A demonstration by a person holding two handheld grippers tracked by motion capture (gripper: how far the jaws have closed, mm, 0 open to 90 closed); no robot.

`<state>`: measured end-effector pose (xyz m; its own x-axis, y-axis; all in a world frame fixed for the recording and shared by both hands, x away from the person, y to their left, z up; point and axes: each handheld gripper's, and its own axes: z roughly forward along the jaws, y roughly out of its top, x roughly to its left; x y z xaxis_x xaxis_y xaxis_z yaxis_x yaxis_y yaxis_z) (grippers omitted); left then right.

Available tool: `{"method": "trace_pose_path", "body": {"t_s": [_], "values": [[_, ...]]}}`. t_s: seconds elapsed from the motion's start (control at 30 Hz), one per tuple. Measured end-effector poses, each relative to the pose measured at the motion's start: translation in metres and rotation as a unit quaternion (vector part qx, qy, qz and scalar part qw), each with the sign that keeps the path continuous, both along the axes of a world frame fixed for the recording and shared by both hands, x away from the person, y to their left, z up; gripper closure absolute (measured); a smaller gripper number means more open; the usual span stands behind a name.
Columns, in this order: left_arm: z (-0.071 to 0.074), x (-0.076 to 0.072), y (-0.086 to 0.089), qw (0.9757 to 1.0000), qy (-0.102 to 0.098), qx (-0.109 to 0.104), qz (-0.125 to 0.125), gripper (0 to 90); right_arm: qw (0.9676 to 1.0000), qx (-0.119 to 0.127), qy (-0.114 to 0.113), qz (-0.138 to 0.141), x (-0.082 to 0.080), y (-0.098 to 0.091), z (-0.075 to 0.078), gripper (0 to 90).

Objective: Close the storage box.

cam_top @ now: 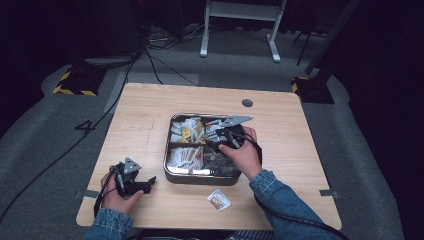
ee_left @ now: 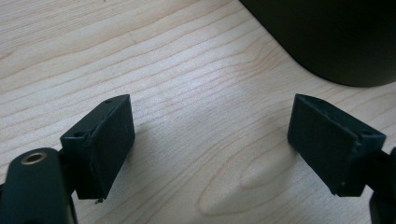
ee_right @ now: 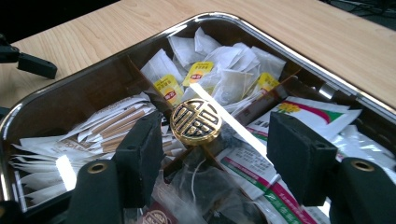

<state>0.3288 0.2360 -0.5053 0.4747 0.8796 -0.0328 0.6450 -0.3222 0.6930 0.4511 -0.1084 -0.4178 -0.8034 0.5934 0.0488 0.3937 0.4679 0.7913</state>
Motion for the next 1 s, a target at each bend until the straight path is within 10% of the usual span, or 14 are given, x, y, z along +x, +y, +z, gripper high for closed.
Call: {"method": "trace_pose_path", "body": {"t_s": [1.0], "values": [[0.000, -0.002, -0.001, 1.0000, 0.000, 0.000, 0.005, 15.7, 0.9976, 0.049, 0.007, -0.047, 0.000, -0.119, 0.028, 33.0]]}}
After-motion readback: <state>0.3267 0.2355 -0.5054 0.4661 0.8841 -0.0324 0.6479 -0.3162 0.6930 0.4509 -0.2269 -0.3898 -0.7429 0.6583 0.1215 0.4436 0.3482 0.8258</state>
